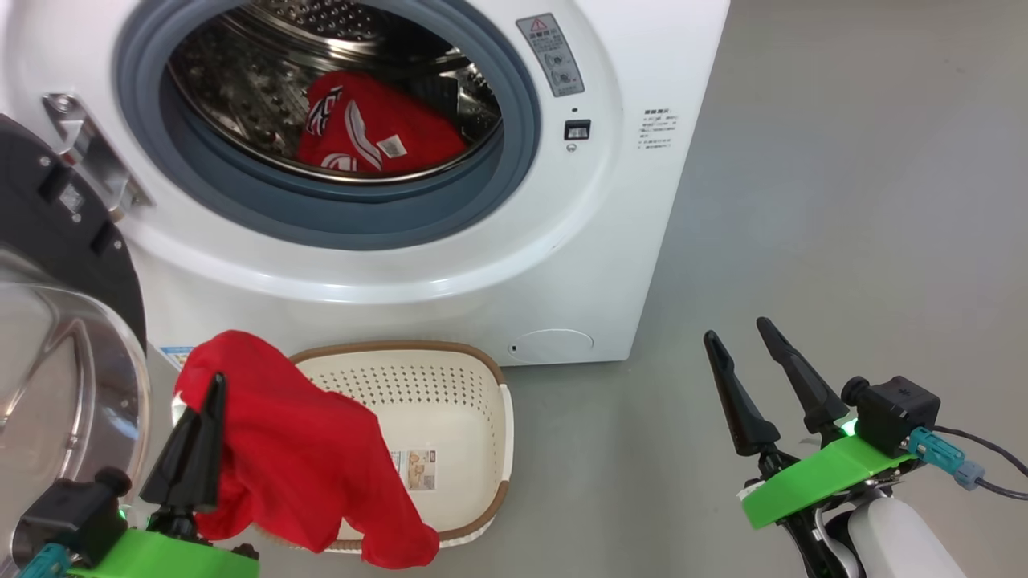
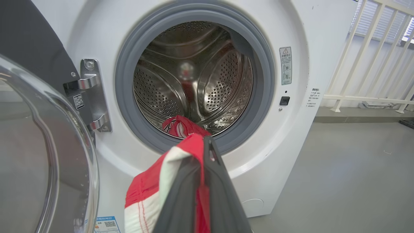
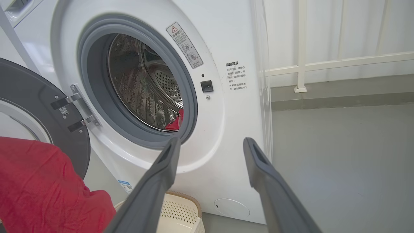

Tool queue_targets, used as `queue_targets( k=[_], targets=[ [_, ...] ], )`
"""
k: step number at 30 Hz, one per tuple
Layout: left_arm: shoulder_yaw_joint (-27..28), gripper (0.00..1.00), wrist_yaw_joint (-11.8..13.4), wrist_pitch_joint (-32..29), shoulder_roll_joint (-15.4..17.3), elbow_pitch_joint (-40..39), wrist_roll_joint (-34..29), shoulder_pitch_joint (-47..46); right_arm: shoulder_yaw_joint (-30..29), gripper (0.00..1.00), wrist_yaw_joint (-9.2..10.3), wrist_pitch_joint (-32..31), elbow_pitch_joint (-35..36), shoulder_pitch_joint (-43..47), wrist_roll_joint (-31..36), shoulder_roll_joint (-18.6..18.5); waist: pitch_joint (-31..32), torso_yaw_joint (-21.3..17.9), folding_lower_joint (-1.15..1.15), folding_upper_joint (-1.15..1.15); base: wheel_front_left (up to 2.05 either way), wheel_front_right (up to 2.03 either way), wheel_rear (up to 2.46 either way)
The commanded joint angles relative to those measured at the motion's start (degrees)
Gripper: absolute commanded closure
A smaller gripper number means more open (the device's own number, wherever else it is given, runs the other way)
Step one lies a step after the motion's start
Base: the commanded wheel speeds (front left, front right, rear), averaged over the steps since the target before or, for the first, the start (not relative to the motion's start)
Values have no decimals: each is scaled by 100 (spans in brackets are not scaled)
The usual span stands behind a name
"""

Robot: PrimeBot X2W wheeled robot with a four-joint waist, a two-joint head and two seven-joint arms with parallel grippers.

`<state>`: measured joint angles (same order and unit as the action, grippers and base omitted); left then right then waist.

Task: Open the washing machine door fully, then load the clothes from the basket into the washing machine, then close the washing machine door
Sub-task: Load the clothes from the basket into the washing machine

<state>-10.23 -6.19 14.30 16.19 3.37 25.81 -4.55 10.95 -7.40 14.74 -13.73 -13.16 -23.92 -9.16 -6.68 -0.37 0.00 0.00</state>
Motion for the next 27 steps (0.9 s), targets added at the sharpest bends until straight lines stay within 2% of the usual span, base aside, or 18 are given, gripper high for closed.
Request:
queue_targets(
  k=[1,20,27],
  targets=[
    [243,100,43,70,130,-188,-65,-91,104,0,-9,26,145,20,-65,-32,23,27,0,0,0,0,0],
    [236,100,58,70,77,-316,-23,-253,10,0,-9,26,192,-36,67,-23,-88,25,0,0,0,0,0],
    [170,100,15,70,82,-276,-15,-616,-44,0,-9,26,220,-70,150,14,-158,-6,0,0,0,0,0]
  ],
)
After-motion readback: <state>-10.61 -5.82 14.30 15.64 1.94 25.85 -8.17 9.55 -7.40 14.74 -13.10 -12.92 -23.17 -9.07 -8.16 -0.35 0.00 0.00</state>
